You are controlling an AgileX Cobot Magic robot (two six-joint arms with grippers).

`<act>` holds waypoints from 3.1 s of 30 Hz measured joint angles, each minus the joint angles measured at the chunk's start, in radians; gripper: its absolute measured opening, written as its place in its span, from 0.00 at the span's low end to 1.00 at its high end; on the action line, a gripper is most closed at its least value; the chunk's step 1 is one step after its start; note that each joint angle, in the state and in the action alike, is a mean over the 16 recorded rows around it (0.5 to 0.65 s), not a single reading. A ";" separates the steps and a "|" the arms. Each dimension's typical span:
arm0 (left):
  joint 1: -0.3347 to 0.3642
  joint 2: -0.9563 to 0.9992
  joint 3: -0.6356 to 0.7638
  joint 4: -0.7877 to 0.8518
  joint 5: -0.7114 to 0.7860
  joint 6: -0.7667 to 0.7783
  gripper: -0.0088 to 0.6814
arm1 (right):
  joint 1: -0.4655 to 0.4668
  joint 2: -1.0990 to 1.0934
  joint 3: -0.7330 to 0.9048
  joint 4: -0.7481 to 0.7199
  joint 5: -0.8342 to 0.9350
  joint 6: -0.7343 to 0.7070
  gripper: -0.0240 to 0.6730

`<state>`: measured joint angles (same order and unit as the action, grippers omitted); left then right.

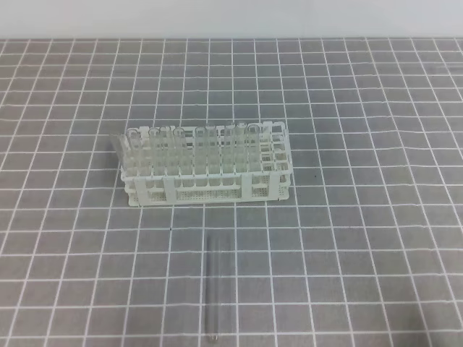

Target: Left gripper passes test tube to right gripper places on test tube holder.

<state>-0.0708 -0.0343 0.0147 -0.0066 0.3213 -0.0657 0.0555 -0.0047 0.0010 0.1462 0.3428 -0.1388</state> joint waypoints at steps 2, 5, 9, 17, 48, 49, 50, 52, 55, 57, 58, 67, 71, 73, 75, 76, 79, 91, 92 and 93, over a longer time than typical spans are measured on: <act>0.000 -0.001 0.000 0.000 0.000 0.000 0.04 | 0.000 0.000 0.000 0.000 0.000 0.000 0.02; 0.000 0.004 -0.002 0.000 0.001 0.000 0.04 | 0.000 0.000 0.000 0.000 0.000 0.000 0.02; 0.000 0.009 -0.004 0.001 0.005 0.000 0.04 | 0.000 0.000 0.000 0.000 0.000 0.000 0.02; 0.001 0.018 -0.010 0.005 0.009 0.001 0.04 | 0.000 0.000 -0.001 0.000 0.000 0.000 0.02; 0.001 0.023 -0.010 -0.011 -0.158 -0.003 0.04 | 0.000 0.000 -0.001 0.000 0.000 0.000 0.02; 0.001 0.023 -0.010 -0.014 -0.170 -0.003 0.04 | 0.000 0.000 -0.001 0.000 0.000 0.000 0.02; 0.001 0.023 -0.010 -0.016 -0.183 -0.004 0.04 | 0.000 0.000 -0.001 0.000 0.000 0.000 0.02; 0.001 0.020 -0.010 -0.020 -0.207 -0.004 0.04 | 0.000 0.000 -0.001 0.000 0.000 0.000 0.02; 0.001 0.020 -0.010 -0.024 -0.232 -0.004 0.04 | 0.000 0.000 -0.001 0.000 0.000 0.000 0.02; 0.001 0.018 -0.009 -0.024 -0.242 -0.005 0.04 | 0.000 0.000 -0.001 0.000 0.000 0.000 0.02; 0.001 0.016 -0.008 -0.025 -0.245 -0.005 0.04 | 0.000 0.000 -0.001 0.000 0.000 0.000 0.02; 0.001 0.023 -0.010 -0.032 -0.238 -0.009 0.04 | 0.000 0.000 -0.001 0.000 -0.003 0.000 0.02; 0.001 0.025 -0.011 -0.049 -0.244 -0.032 0.04 | 0.000 0.000 -0.001 0.017 -0.036 -0.001 0.02; 0.001 0.028 -0.012 -0.058 -0.252 -0.048 0.04 | 0.000 0.001 -0.001 0.046 -0.067 -0.001 0.02; 0.001 0.026 -0.011 -0.067 -0.262 -0.065 0.04 | 0.000 0.001 -0.001 0.090 -0.103 -0.001 0.02; 0.001 0.028 -0.012 -0.072 -0.267 -0.073 0.04 | 0.000 0.001 -0.001 0.118 -0.122 -0.001 0.02; 0.001 0.026 -0.010 -0.085 -0.282 -0.098 0.04 | 0.000 0.001 0.000 0.224 -0.179 -0.002 0.02; 0.001 0.019 -0.007 -0.108 -0.298 -0.177 0.04 | 0.000 0.002 0.000 0.662 -0.297 -0.026 0.02; 0.001 0.019 -0.008 -0.109 -0.292 -0.183 0.04 | 0.000 0.002 0.000 0.679 -0.292 -0.033 0.02; 0.001 0.019 -0.011 -0.110 -0.285 -0.189 0.04 | 0.000 0.002 -0.001 0.693 -0.284 -0.040 0.02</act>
<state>-0.0699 -0.0149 0.0041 -0.1165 0.0360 -0.2552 0.0555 -0.0030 -0.0001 0.8388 0.0587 -0.1792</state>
